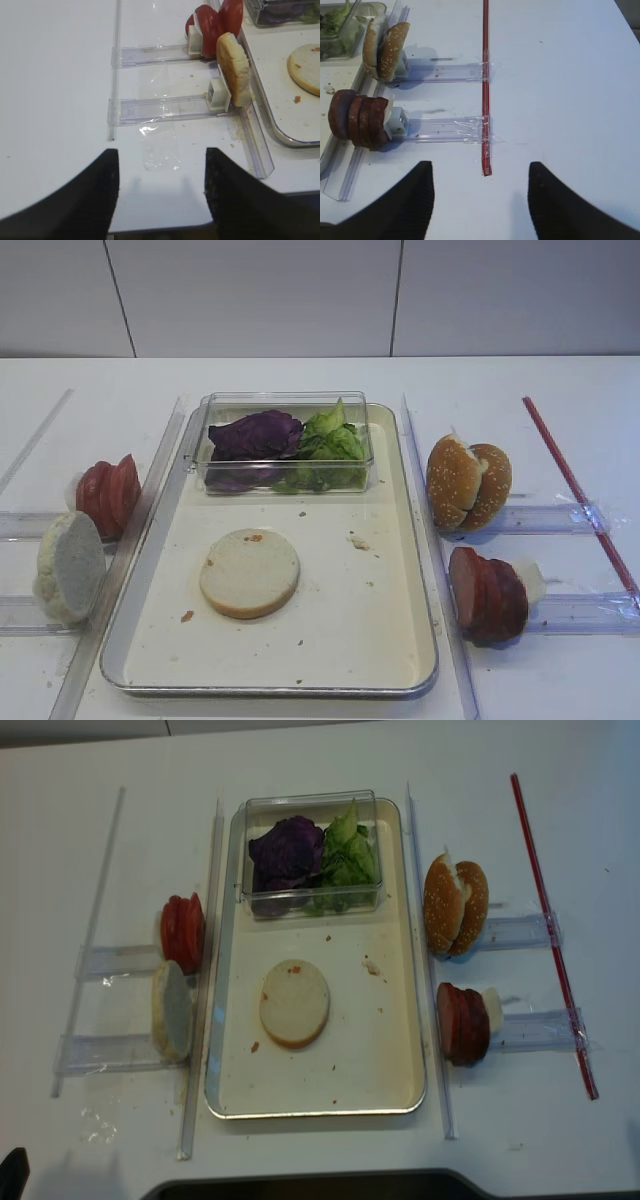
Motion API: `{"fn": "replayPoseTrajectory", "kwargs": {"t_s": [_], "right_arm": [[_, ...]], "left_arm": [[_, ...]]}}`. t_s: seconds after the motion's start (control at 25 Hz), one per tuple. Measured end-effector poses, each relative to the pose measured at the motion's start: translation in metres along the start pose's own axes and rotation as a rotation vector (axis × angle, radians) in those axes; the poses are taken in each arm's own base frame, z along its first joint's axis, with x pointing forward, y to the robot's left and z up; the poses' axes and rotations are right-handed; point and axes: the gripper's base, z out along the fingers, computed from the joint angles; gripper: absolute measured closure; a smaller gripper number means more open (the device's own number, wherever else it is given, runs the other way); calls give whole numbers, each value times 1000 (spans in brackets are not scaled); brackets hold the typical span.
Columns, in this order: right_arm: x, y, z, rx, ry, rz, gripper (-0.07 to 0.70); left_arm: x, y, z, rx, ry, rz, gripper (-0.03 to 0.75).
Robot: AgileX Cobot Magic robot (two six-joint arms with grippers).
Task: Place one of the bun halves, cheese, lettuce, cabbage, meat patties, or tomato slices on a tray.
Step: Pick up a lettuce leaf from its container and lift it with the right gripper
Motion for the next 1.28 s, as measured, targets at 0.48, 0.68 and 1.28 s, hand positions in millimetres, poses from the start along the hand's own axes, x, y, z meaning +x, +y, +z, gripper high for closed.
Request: {"fn": "replayPoseTrajectory", "kwargs": {"t_s": [0.48, 0.68, 1.28], "right_arm": [[0, 0, 0, 0, 0, 17, 201], [-11, 1, -1, -6, 64, 34, 201], [-168, 10, 42, -75, 378, 148, 198]], "left_arm": [[0, 0, 0, 0, 0, 0, 347], [0, 0, 0, 0, 0, 0, 347], [0, 0, 0, 0, 0, 0, 347]]}}
